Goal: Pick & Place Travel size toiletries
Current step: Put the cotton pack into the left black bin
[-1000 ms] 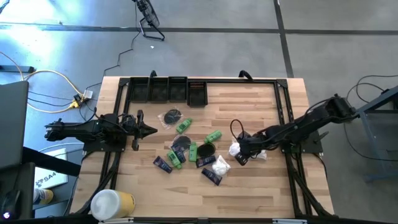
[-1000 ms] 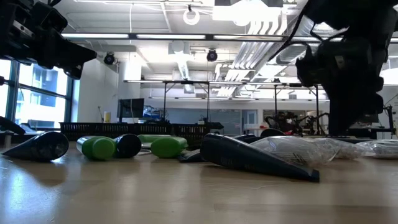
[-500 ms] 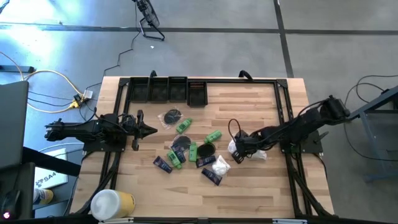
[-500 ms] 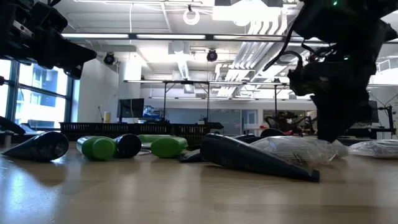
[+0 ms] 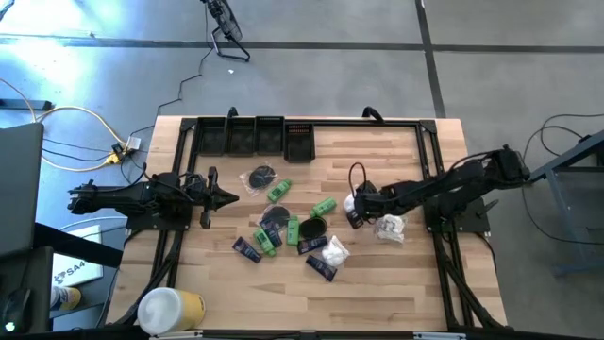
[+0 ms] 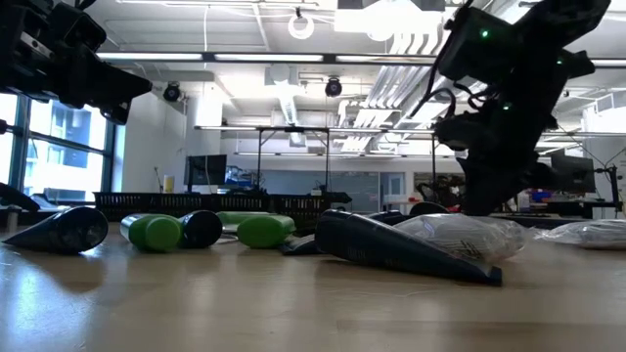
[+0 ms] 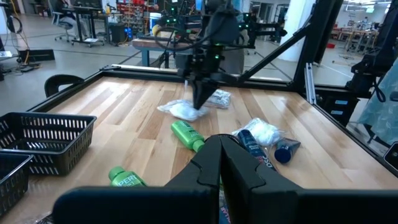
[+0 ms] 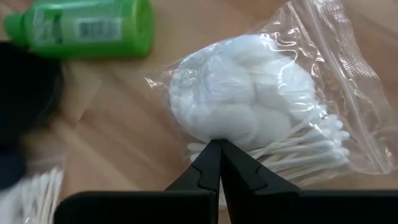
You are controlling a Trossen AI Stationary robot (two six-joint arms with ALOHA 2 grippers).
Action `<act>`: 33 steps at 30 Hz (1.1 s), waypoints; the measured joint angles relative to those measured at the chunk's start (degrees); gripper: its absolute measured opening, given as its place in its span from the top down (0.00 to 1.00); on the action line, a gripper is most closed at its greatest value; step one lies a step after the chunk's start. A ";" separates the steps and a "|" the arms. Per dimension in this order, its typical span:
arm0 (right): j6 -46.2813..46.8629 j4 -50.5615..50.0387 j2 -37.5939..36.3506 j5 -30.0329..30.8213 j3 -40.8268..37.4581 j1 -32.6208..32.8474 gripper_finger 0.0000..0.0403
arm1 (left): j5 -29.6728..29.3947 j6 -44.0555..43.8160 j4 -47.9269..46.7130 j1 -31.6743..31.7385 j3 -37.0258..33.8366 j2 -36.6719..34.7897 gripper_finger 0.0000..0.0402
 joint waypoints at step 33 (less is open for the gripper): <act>-6.28 0.89 -6.32 0.06 1.81 -4.52 0.99 | 0.00 0.00 0.00 0.01 0.00 0.00 1.00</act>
